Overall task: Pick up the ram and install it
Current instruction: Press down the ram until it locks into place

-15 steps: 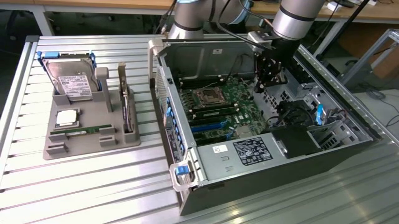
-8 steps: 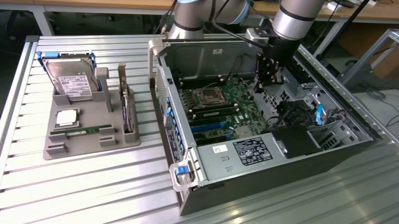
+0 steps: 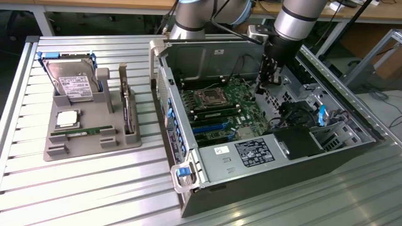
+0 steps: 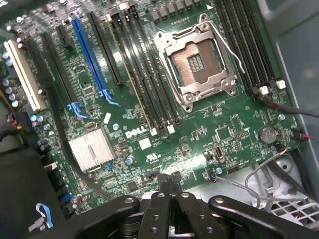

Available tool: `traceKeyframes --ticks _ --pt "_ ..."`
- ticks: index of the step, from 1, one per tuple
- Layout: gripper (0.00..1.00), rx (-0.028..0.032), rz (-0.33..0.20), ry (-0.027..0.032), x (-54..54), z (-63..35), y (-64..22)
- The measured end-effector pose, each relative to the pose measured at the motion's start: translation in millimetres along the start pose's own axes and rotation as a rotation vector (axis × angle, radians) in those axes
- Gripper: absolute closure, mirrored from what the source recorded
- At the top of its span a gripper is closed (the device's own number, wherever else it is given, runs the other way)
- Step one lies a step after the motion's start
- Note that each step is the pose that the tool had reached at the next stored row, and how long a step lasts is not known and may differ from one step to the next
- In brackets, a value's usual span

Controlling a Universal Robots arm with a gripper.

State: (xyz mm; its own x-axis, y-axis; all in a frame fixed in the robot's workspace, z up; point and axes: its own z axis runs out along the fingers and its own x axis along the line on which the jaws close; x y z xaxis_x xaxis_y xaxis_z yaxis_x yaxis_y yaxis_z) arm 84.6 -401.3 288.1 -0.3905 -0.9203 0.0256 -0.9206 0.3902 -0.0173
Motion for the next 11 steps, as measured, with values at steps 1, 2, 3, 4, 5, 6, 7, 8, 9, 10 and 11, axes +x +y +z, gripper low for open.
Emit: traceKeyframes --ticks 1,2,3,4,5,6,7,8,9,10,11 --pt "0.90 -0.0008 0.031 0.0005 0.0 0.0 0.0" --pt "0.90 -0.0016 0.064 0.0010 0.0 0.0 0.0" --pt "0.90 -0.0029 0.111 0.0019 0.0 0.0 0.0" --pt "0.90 -0.0034 0.133 0.0022 0.0 0.0 0.0" --pt "0.90 -0.0045 0.173 0.0029 0.0 0.0 0.0" --pt "0.90 -0.0056 0.219 0.0037 0.0 0.0 0.0" --pt "0.90 -0.0066 0.255 0.0042 0.0 0.1 0.0" --pt "0.90 -0.0073 0.283 0.0048 0.0 0.0 0.0" --pt "0.90 -0.0082 0.318 0.0054 0.0 0.1 0.0" --pt "0.90 -0.0090 0.348 0.0059 0.0 0.1 0.0" --pt "0.90 -0.0099 0.386 0.0066 0.0 0.0 0.0"
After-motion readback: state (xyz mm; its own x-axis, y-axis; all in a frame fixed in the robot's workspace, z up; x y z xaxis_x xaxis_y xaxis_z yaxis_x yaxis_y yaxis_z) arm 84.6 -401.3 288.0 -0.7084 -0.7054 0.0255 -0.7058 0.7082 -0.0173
